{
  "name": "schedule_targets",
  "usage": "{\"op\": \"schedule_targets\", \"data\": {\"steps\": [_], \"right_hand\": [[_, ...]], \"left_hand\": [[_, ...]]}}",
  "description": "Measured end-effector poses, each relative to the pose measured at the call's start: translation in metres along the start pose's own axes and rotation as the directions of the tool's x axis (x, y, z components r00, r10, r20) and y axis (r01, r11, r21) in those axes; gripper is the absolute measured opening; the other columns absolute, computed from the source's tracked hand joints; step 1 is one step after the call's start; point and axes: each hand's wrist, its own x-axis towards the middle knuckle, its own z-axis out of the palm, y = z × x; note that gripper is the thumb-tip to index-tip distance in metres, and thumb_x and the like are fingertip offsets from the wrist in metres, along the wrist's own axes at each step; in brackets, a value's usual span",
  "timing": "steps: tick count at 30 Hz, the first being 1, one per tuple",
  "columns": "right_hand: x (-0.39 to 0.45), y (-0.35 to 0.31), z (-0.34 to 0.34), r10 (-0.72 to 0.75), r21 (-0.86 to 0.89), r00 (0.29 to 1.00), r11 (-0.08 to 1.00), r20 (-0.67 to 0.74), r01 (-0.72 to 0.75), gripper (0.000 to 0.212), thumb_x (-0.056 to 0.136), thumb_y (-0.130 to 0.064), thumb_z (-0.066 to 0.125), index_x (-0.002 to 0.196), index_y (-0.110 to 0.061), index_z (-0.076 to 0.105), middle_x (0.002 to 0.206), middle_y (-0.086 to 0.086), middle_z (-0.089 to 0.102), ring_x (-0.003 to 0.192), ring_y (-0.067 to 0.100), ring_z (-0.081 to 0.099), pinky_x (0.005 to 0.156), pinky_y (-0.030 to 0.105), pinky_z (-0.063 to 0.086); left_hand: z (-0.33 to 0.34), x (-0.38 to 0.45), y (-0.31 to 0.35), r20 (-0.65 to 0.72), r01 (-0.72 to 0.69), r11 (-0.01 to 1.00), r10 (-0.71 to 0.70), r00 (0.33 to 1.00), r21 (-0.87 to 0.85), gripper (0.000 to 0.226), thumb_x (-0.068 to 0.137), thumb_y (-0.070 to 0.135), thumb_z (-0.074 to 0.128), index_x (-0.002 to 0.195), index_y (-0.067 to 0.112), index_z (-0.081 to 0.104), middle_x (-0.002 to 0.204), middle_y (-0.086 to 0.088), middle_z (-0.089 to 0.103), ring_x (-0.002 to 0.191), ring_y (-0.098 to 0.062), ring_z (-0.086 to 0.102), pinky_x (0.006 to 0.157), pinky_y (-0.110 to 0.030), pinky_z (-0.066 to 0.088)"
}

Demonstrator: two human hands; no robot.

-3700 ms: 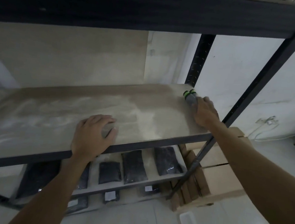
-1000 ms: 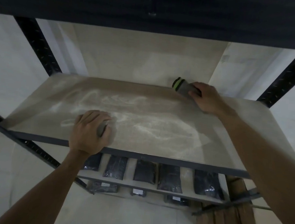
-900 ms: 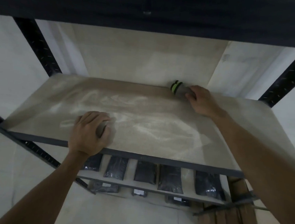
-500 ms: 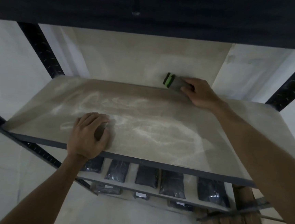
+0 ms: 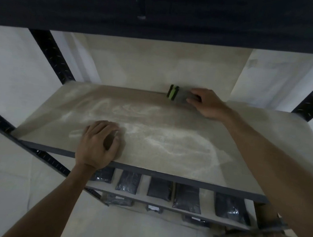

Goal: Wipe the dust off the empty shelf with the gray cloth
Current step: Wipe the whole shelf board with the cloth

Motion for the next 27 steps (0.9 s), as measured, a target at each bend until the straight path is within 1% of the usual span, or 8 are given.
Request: {"op": "schedule_targets", "data": {"steps": [4, 6, 10, 15, 18, 20, 23, 27], "right_hand": [[-0.006, 0.007, 0.025, -0.072, -0.08, 0.997, 0.994, 0.0, 0.072, 0.036, 0.103, -0.024, 0.052, 0.135, -0.009, 0.058, 0.125, 0.014, 0.065, 0.114, 0.034, 0.058, 0.09, 0.032, 0.039], [-0.026, -0.003, 0.03, -0.206, -0.013, 0.978, 0.978, 0.04, 0.207, 0.028, 0.102, -0.025, 0.053, 0.124, -0.012, 0.064, 0.108, 0.005, 0.066, 0.097, 0.029, 0.06, 0.079, 0.029, 0.039], [-0.056, -0.019, 0.024, -0.297, 0.091, 0.927, 0.955, 0.231, 0.283, 0.039, 0.103, -0.043, 0.046, 0.134, -0.023, 0.06, 0.115, -0.005, 0.062, 0.103, 0.013, 0.055, 0.089, 0.028, 0.045], [0.002, -0.016, 0.009, -0.179, 0.037, 0.983, 0.983, -0.044, 0.181, 0.038, 0.102, -0.024, 0.055, 0.139, -0.014, 0.058, 0.123, -0.006, 0.06, 0.109, 0.014, 0.055, 0.089, 0.018, 0.035], [0.036, -0.012, 0.022, -0.14, -0.036, 0.99, 0.99, -0.013, 0.139, 0.041, 0.102, -0.024, 0.054, 0.141, -0.009, 0.055, 0.138, 0.011, 0.06, 0.127, 0.029, 0.053, 0.104, 0.03, 0.037], [0.043, -0.015, 0.036, -0.126, -0.038, 0.992, 0.991, 0.03, 0.127, 0.036, 0.102, -0.023, 0.054, 0.135, -0.009, 0.06, 0.13, 0.014, 0.064, 0.119, 0.031, 0.056, 0.103, 0.039, 0.044], [0.023, -0.029, 0.043, -0.214, 0.053, 0.973, 0.976, 0.083, 0.21, 0.023, 0.103, -0.027, 0.053, 0.119, -0.019, 0.068, 0.097, -0.01, 0.063, 0.09, 0.015, 0.055, 0.08, 0.034, 0.045], [-0.015, -0.046, 0.027, -0.342, 0.202, 0.902, 0.934, 0.263, 0.295, 0.022, 0.1, -0.028, 0.06, 0.119, -0.026, 0.07, 0.085, -0.033, 0.059, 0.08, -0.009, 0.055, 0.075, 0.016, 0.041]], "left_hand": [[0.0, 0.0, 0.0, -0.01, -0.005, 1.0, 0.005, 1.0, -0.015, 0.037, 0.091, 0.042, 0.052, 0.108, 0.015, 0.072, 0.115, -0.002, 0.072, 0.111, -0.024, 0.062, 0.094, -0.036, 0.042], [0.0, 0.0, -0.001, -0.007, -0.006, 1.0, 0.006, 1.0, -0.018, 0.037, 0.09, 0.041, 0.053, 0.108, 0.015, 0.072, 0.116, -0.001, 0.072, 0.111, -0.023, 0.061, 0.093, -0.036, 0.043], [0.001, -0.001, -0.002, -0.003, -0.001, 1.0, 0.001, 1.0, -0.014, 0.037, 0.087, 0.038, 0.054, 0.109, 0.015, 0.072, 0.117, -0.001, 0.071, 0.114, -0.025, 0.061, 0.093, -0.039, 0.045], [0.001, -0.001, -0.003, 0.0, 0.004, 1.0, -0.004, 1.0, -0.019, 0.04, 0.088, 0.039, 0.053, 0.111, 0.014, 0.072, 0.118, -0.001, 0.072, 0.115, -0.023, 0.061, 0.094, -0.038, 0.046], [0.001, 0.0, -0.002, -0.009, 0.018, 0.999, -0.018, 1.0, -0.033, 0.04, 0.086, 0.039, 0.054, 0.111, 0.014, 0.072, 0.118, 0.0, 0.071, 0.116, -0.023, 0.06, 0.094, -0.039, 0.046], [0.0, 0.0, -0.001, -0.009, 0.031, 0.999, -0.031, 0.999, -0.039, 0.039, 0.085, 0.038, 0.055, 0.112, 0.014, 0.072, 0.119, 0.001, 0.071, 0.117, -0.024, 0.06, 0.095, -0.04, 0.046], [0.0, 0.0, -0.002, 0.001, 0.039, 0.999, -0.039, 0.999, -0.037, 0.039, 0.086, 0.039, 0.056, 0.113, 0.016, 0.071, 0.119, 0.001, 0.071, 0.118, -0.022, 0.059, 0.096, -0.038, 0.045], [0.0, -0.001, -0.001, 0.004, 0.045, 0.998, -0.045, 0.999, -0.035, 0.041, 0.087, 0.04, 0.053, 0.115, 0.016, 0.071, 0.119, 0.001, 0.071, 0.118, -0.021, 0.059, 0.096, -0.038, 0.045]]}}
